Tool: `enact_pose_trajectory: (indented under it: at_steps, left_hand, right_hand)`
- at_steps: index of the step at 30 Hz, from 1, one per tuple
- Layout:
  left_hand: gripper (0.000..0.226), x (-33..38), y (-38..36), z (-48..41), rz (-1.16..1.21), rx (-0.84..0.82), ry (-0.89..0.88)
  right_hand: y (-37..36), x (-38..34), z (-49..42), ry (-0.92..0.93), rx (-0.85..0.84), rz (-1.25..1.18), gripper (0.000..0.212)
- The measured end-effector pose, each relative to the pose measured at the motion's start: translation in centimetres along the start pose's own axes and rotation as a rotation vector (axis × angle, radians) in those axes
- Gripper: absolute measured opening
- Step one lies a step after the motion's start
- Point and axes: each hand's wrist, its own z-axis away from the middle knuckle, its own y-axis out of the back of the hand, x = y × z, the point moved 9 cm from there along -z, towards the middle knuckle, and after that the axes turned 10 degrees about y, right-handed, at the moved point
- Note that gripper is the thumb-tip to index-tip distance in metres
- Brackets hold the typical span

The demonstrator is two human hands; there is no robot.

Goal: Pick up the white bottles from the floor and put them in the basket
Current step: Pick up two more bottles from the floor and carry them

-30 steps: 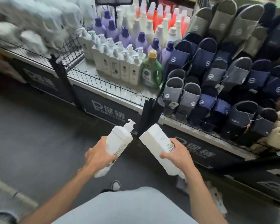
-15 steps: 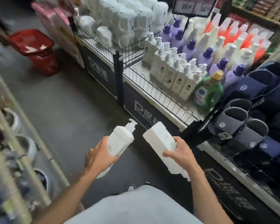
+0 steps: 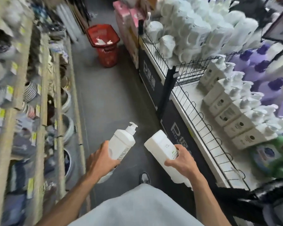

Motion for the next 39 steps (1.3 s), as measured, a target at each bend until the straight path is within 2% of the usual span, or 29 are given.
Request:
enact_pose_trajectory:
  at_steps: [12,16,27,39]
  left_hand:
    - [0.07,-1.5,2.0,-7.3,0.104,0.035,0.206]
    - [0.078,-2.2,3.0,-10.8,0.129,0.023,0.244]
    - [0.07,-3.6,7.1,-21.4,0.159,-0.019,0.25]
    - [0.073,-4.9,12.6,-32.5,0.161,-0.054,0.257]
  right_hand:
    - [0.5,-5.4,-14.3,0.137,-0.179,0.045,0.076]
    - [0.1,-8.1,-18.5,0.151,-0.213,0.061,0.076]
    - [-1.6,-14.2,-27.2,0.103,-0.198,0.082,0.082]
    - [-3.2,-20.4,-35.5,0.095,-0.149,0.047,0.083]
